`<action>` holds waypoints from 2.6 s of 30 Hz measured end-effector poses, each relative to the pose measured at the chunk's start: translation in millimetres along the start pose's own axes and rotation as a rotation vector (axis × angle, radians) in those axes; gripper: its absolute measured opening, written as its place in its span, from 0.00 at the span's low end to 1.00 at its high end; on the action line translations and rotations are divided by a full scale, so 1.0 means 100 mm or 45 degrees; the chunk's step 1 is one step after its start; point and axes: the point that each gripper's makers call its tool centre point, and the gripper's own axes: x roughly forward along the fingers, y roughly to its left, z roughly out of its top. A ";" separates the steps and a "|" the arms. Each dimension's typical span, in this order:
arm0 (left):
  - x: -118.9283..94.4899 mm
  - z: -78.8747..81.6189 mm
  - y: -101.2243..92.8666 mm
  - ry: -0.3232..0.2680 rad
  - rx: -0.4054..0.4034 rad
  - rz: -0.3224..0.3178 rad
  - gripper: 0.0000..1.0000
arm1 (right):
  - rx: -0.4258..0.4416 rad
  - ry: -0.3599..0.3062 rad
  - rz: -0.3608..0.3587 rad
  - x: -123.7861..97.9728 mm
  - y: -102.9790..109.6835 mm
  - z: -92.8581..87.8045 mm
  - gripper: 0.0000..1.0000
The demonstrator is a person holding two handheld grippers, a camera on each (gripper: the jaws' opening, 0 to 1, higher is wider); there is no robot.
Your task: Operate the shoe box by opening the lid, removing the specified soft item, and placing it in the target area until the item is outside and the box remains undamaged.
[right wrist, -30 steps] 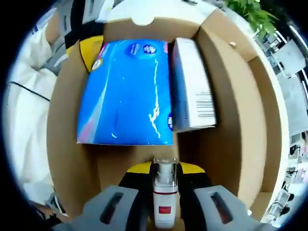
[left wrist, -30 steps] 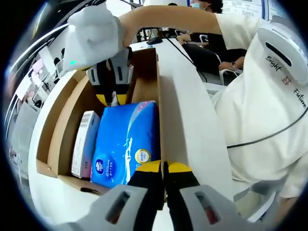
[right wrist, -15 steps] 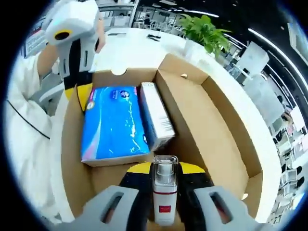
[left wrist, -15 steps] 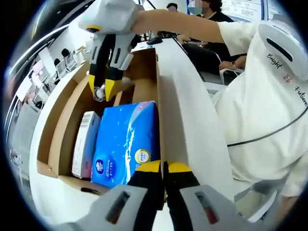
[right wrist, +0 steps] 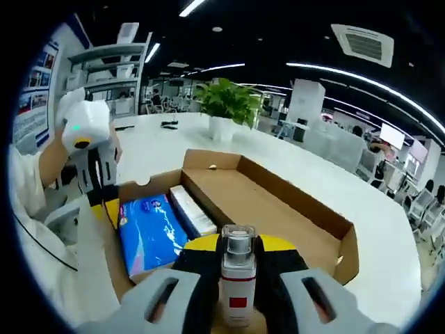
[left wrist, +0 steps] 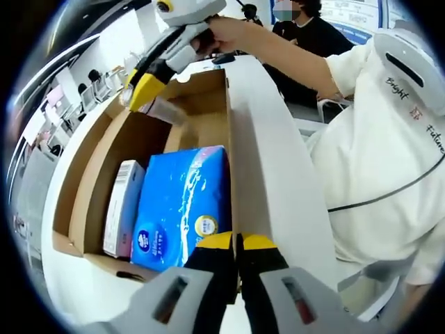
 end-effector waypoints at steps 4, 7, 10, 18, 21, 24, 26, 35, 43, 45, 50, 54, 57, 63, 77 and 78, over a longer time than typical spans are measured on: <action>0.00 0.00 0.00 -0.001 -0.004 0.000 0.01 | 0.051 -0.154 -0.037 -0.06 -0.07 0.11 0.18; 0.00 0.00 0.00 0.001 -0.008 0.000 0.01 | 0.023 -0.232 -0.084 -0.13 -0.06 0.16 0.18; 0.00 -0.01 0.00 0.001 -0.008 0.002 0.01 | 0.031 -0.282 -0.135 -0.18 -0.11 0.20 0.18; 0.00 0.00 0.00 -0.002 -0.011 0.001 0.01 | 0.109 -0.448 -0.154 -0.32 -0.07 0.32 0.18; 0.00 0.00 0.00 -0.002 -0.014 -0.001 0.01 | 0.111 -0.473 -0.157 -0.35 -0.04 0.34 0.18; 0.00 0.00 0.00 -0.002 -0.014 -0.003 0.01 | 0.090 -0.479 -0.173 -0.37 -0.04 0.35 0.18; 0.00 0.00 0.00 -0.002 -0.016 -0.004 0.01 | 0.068 -0.486 -0.185 -0.40 -0.05 0.37 0.18; 0.00 -0.01 -0.01 -0.002 -0.012 0.001 0.01 | 0.097 -0.633 -0.239 -0.74 -0.12 0.59 0.18; 0.00 -0.01 -0.01 -0.003 -0.012 0.004 0.01 | 0.090 -0.678 -0.245 -0.90 -0.13 0.66 0.18; 0.00 -0.01 -0.01 -0.003 -0.012 0.004 0.01 | 0.096 -0.692 -0.246 -0.96 -0.14 0.68 0.18; 0.00 -0.01 0.00 -0.004 -0.013 0.005 0.01 | 0.121 -0.771 -0.194 -1.13 -0.11 0.77 0.18; 0.01 -0.01 -0.01 -0.004 -0.005 0.006 0.01 | 0.087 -0.764 -0.240 -1.26 -0.15 0.78 0.18; 0.01 0.00 -0.01 -0.008 0.047 0.008 0.01 | 0.090 -0.803 -0.248 -1.39 -0.18 0.82 0.18; 0.01 0.00 0.00 -0.010 0.012 0.015 0.01 | 0.062 -0.895 -0.197 -1.58 -0.12 0.90 0.18; 0.01 0.00 0.00 -0.013 -0.003 0.007 0.01 | 0.106 -0.780 -0.251 -1.64 -0.25 0.75 0.18; 0.01 0.00 0.00 -0.014 -0.003 0.008 0.01 | 0.101 -0.781 -0.255 -1.67 -0.26 0.74 0.18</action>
